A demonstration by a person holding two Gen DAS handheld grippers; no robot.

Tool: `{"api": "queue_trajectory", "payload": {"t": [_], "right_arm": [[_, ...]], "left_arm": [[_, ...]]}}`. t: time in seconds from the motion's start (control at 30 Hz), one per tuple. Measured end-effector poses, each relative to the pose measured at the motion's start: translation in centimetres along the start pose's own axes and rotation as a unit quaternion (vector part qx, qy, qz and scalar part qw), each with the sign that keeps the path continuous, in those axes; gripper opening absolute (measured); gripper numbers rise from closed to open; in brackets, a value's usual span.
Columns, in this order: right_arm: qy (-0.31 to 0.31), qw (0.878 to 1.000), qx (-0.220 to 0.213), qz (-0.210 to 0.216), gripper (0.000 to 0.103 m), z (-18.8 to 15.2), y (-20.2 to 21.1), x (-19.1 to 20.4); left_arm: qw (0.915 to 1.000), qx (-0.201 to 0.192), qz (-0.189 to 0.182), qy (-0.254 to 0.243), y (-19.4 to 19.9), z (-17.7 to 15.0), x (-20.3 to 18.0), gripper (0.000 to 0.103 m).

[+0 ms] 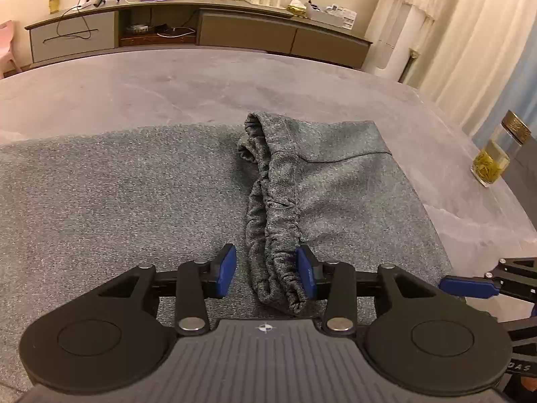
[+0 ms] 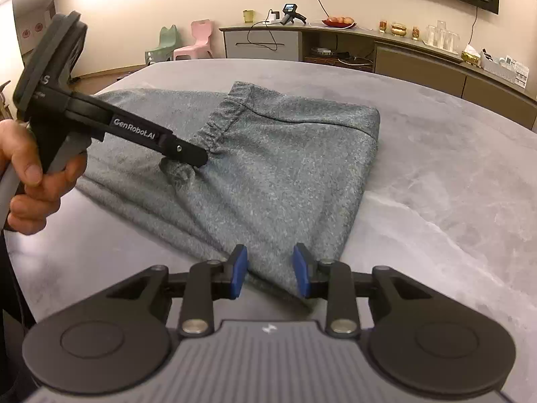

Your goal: Fold clothes

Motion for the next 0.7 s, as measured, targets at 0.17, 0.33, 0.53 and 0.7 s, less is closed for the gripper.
{"api": "queue_trajectory", "payload": {"t": [0.17,0.33,0.53,0.7], "right_arm": [[-0.106,0.992,-0.064,-0.018,0.062,1.2,2.2,-3.6],[-0.074,0.996,-0.006,-0.04,0.019,0.9,-0.9,-2.6],[0.028,0.995,-0.079,-0.062,0.01,1.6,1.1,0.8],[0.059,0.991,-0.105,-0.052,0.011,1.5,1.6,2.0]], "left_arm": [[0.9989,-0.046,0.005,-0.008,4.6,2.2,-0.9,0.07],[0.9954,-0.044,-0.039,-0.076,4.0,6.2,-6.8,0.089],[0.9811,0.061,-0.059,-0.174,-3.6,6.6,-15.8,0.092],[0.9721,0.079,-0.01,-0.221,-7.1,5.8,-16.0,0.013]]}}
Point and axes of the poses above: each gripper's, at about its wrist camera, not at the fingertips, and y roughly against the way its jaws point, x to its left, z to its top, the point moved 4 cm from there along -y, roughly the way its jaws point, and after that the axes turned 2 degrees about -z, right-handed, at the moved point
